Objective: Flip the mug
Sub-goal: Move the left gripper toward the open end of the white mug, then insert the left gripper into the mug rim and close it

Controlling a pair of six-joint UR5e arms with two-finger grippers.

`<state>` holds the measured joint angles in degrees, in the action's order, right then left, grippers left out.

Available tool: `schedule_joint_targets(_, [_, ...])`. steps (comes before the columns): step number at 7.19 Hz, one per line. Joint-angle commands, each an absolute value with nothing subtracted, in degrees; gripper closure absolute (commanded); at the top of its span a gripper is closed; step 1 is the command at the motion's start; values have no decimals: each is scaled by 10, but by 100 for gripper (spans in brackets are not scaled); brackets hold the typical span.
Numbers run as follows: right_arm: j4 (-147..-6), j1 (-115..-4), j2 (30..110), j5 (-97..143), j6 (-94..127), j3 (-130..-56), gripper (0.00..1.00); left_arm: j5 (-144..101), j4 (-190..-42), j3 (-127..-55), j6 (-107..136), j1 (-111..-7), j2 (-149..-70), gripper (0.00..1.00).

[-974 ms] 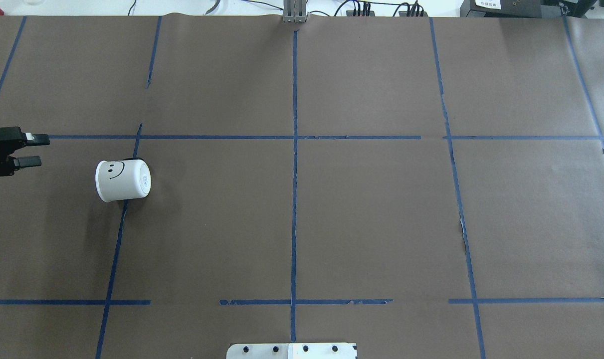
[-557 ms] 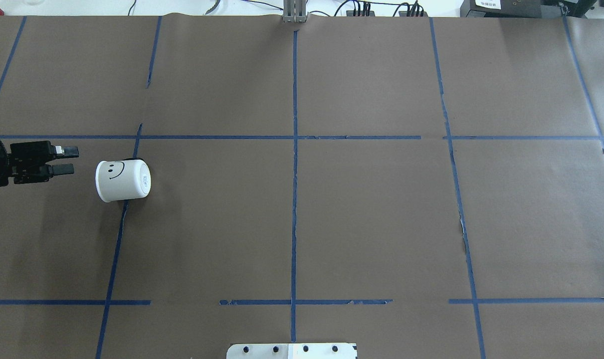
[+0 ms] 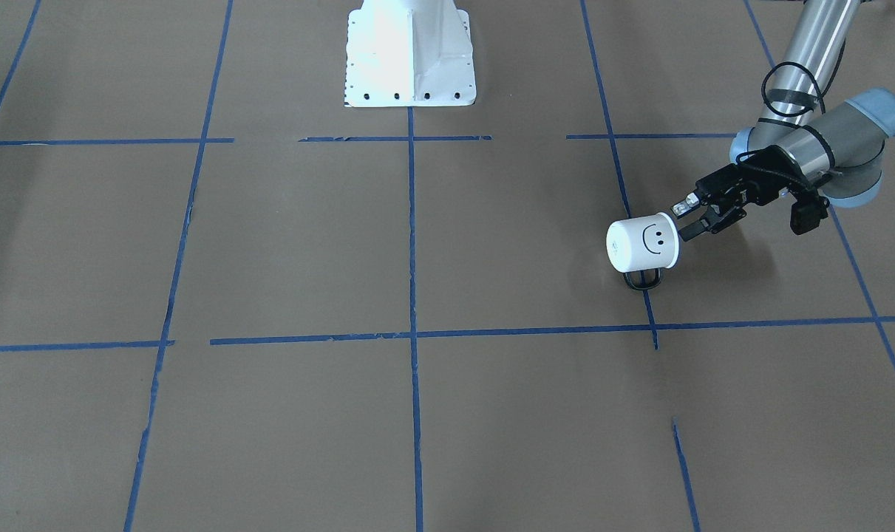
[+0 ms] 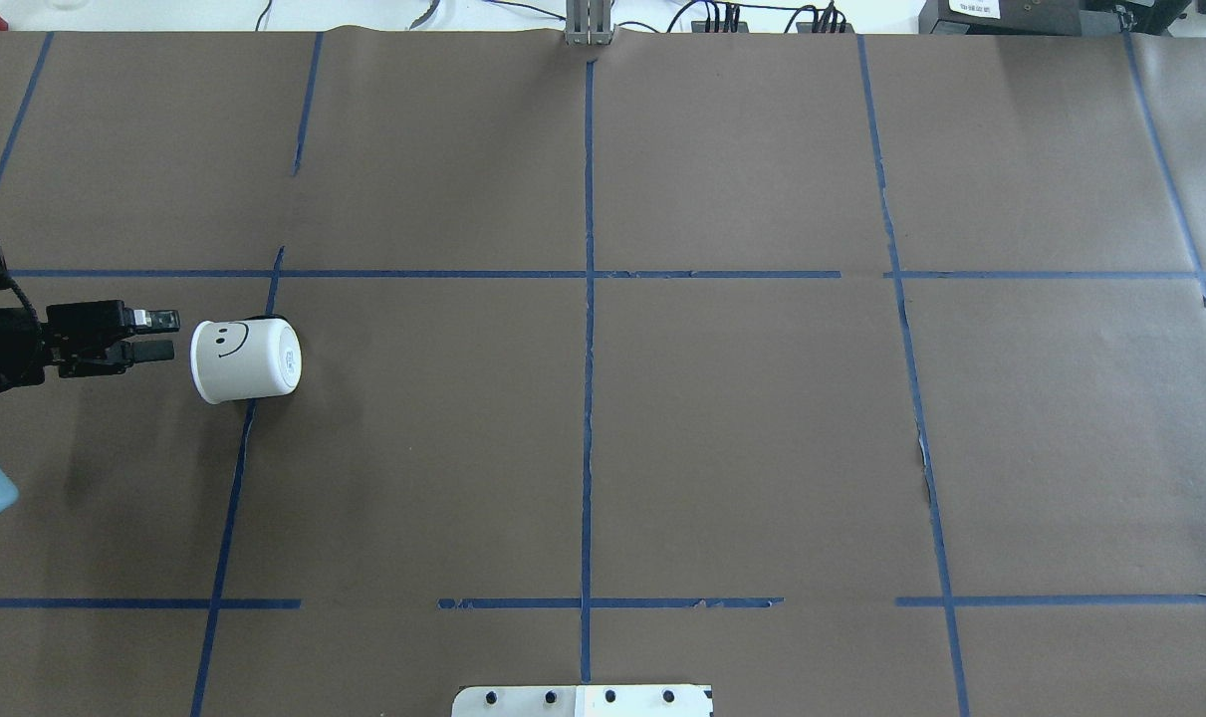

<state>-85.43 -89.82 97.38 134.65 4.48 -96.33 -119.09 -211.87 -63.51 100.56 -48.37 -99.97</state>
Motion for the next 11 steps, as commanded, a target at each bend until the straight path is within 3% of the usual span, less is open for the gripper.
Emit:
schedule_joint_targets(1, [-854, -898, 974, 1346, 45, -963, 0, -1189, -2129, -606, 1005, -483, -1027, 2])
schedule_joint_targets(6, [-854, -898, 974, 1346, 45, -963, 0, -1180, -2140, -604, 1008, -463, -1036, 8])
schedule_joint_targets(8, [-854, -898, 974, 1346, 45, -963, 0, -1163, -2145, -604, 1015, -450, -1035, 16])
schedule_joint_targets(9, [-854, -897, 974, 1346, 45, -963, 0, -1163, -2146, -604, 1016, -449, -1035, 35])
schedule_joint_targets(10, [-854, -898, 974, 1346, 45, -963, 0, -1163, -2146, -605, 1017, -449, -1035, 75])
schedule_joint_targets(11, [-854, -898, 974, 1346, 45, -963, 0, -1163, -2150, -606, 1029, -450, -1035, 100])
